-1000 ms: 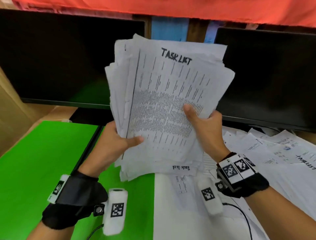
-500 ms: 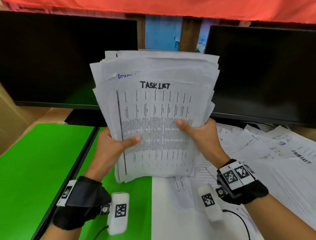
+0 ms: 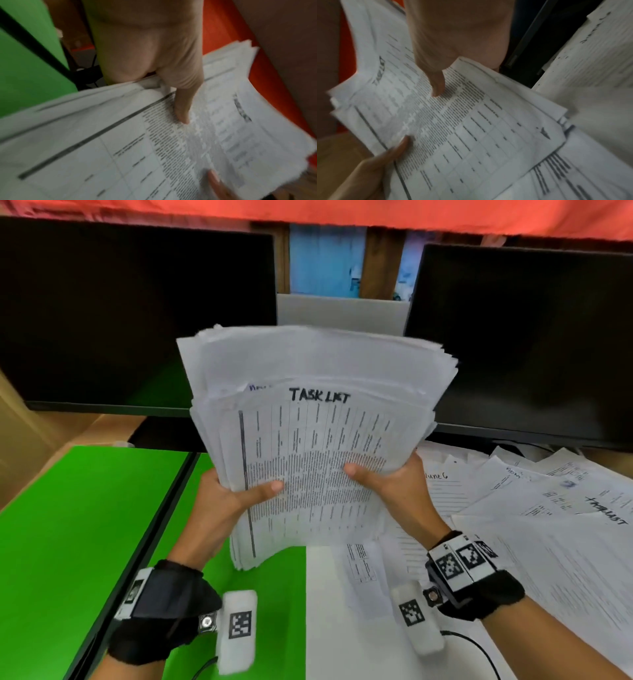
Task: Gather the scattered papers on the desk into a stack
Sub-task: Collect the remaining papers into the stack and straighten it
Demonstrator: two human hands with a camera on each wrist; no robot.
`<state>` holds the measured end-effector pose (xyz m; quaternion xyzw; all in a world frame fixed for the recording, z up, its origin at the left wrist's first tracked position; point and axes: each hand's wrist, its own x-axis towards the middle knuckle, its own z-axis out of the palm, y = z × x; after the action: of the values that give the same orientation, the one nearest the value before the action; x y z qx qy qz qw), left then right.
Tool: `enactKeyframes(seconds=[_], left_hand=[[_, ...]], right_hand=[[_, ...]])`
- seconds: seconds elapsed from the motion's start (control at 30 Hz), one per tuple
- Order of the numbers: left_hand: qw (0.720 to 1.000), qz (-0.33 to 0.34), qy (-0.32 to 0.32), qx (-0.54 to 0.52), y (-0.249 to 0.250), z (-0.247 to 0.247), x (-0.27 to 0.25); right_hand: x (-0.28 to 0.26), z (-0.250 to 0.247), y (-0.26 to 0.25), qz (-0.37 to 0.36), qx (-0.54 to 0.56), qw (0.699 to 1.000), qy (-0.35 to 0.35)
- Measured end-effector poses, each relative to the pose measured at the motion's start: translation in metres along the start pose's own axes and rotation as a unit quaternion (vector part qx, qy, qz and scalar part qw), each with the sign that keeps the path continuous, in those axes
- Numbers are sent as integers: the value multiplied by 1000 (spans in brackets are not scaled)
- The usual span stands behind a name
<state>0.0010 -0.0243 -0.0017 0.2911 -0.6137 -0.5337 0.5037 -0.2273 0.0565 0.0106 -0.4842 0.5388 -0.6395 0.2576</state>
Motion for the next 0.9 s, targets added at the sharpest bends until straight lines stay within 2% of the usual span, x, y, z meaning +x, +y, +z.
enactKeyframes(seconds=[0.1, 0.23, 0.37, 0.53, 0.63, 0.73, 0.8, 0.87, 0.9], left_hand=[[1000, -13, 23, 14, -6, 4, -1], [999, 23, 29, 23, -2, 0, 2], [998, 8, 33, 48, -10, 5, -3], [997, 42, 40, 57, -6, 11, -1], [995, 32, 50, 83, -13, 13, -1], [993, 35, 68, 89, -19, 13, 3], [993, 43, 71, 84, -18, 12, 3], [993, 52, 72, 76, -14, 15, 2], [993, 56, 71, 72, -12, 17, 1]], right_hand=[[-3, 5, 7, 12, 7, 1000, 1], [3, 5, 4, -8, 0, 1000, 13], [-3, 10, 15, 34, -38, 999, -12], [1, 8, 13, 13, -16, 1000, 13], [-2, 4, 20, 40, -83, 995, -41], [-3, -25, 25, 64, -240, 960, -129], [0, -63, 21, 65, -350, 923, -145], [1, -116, 19, 85, -460, 870, -160], [2, -144, 20, 105, -519, 832, -166]])
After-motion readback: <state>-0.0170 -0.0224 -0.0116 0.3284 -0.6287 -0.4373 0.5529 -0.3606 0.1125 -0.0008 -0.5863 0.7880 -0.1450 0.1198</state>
